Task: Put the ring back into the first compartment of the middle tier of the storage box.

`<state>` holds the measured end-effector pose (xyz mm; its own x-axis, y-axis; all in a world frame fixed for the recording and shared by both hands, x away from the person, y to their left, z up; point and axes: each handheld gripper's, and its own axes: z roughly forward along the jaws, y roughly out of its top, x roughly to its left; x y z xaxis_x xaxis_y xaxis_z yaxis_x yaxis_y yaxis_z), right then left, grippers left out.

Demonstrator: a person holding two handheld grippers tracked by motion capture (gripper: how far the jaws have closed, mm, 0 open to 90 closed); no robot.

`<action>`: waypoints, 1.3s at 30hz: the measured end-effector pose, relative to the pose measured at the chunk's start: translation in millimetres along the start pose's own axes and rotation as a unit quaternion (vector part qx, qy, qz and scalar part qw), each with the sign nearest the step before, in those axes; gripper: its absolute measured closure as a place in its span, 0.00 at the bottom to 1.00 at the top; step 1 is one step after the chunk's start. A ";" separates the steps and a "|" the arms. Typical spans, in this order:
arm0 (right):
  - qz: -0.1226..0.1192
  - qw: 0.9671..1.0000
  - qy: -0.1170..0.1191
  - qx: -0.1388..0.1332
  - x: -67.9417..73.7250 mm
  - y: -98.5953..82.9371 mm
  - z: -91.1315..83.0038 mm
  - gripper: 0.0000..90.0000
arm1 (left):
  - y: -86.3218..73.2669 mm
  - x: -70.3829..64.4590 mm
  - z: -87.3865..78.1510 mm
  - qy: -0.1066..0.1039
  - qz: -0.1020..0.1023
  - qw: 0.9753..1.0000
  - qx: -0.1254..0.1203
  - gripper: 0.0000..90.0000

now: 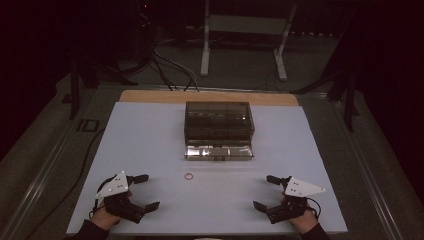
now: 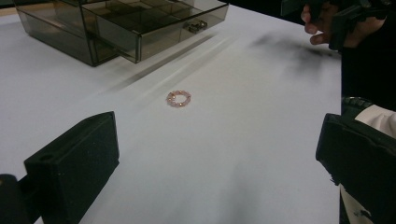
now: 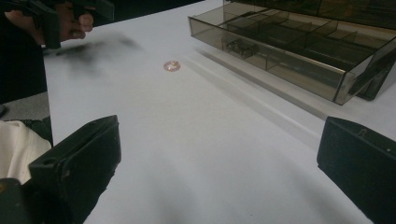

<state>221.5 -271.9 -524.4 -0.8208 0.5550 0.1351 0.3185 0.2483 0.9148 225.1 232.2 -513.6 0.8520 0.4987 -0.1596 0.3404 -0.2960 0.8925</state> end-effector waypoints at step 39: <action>0.002 1.000 0.001 -0.002 2.4 2.6 -0.2 0.00 | 41.3 -4.0 14.5 -0.054 0.019 0.998 0.015 0.01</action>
<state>220.2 -270.1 -521.6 -0.8211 0.5537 0.1390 0.3191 0.2433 0.9160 241.5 206.2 -482.2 0.9015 0.3970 -0.1722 0.3178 -0.3373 0.8861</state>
